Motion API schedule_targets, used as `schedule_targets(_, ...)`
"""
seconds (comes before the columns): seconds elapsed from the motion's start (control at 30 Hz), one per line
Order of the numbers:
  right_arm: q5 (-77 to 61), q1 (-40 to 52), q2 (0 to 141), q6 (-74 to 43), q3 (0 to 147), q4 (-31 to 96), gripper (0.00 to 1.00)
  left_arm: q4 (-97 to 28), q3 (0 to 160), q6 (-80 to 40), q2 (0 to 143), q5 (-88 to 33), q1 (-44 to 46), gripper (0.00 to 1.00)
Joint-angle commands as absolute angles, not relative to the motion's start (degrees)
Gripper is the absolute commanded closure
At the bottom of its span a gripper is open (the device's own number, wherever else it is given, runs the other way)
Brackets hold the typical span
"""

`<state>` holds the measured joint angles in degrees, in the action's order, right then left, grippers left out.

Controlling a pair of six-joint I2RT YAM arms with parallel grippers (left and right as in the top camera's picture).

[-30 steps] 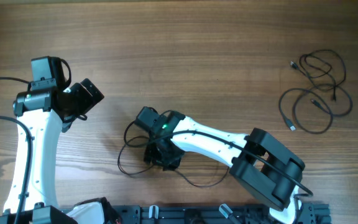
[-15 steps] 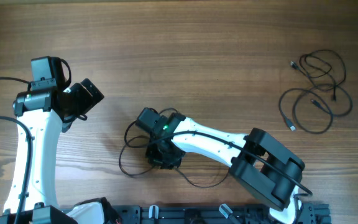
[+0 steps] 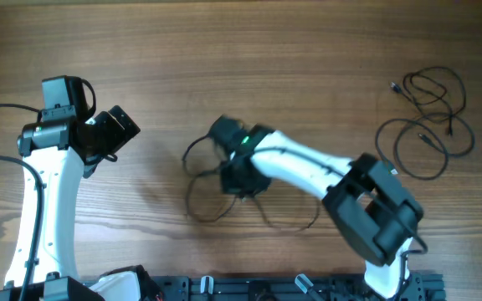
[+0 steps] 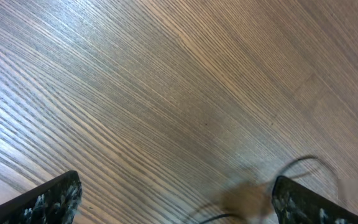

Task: Untangle cables
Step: 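Carry the cable right and drop it onto the right-side pile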

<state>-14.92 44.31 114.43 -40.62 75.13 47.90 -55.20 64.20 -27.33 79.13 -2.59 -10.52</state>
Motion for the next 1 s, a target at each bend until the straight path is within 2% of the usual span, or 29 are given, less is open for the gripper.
schedule_targets(0.0,-7.6,36.1,111.8,-29.7,80.2,53.4,0.96,-55.4,64.5,-27.5,79.6,-1.9,-10.8,0.00)
schedule_targets(0.3,17.4,13.7,106.8,-28.5,97.7,74.5,0.96,-55.4,64.5,-27.5,79.6,-1.9,-10.8,0.00)
schedule_targets(0.53,16.3,-3.6,104.9,-28.4,109.0,78.7,0.96,-55.6,64.5,-27.5,79.6,-1.9,-10.8,0.00)
schedule_targets(0.83,15.4,-19.4,104.6,-28.5,110.2,78.6,0.95,-55.9,64.5,-27.5,79.6,-1.9,-10.8,0.00)
schedule_targets(0.87,14.6,-20.7,104.6,-28.5,110.2,78.4,0.87,-56.0,64.5,-27.5,79.6,-1.9,-10.8,0.00)
schedule_targets(0.93,10.8,-23.9,104.6,-28.4,110.2,77.2,0.46,-56.1,64.5,-27.5,79.6,-1.9,-10.8,0.00)
schedule_targets(0.97,9.2,-24.6,104.6,-28.4,110.2,76.9,0.32,-56.1,64.5,-27.5,79.6,-1.9,-10.8,0.00)
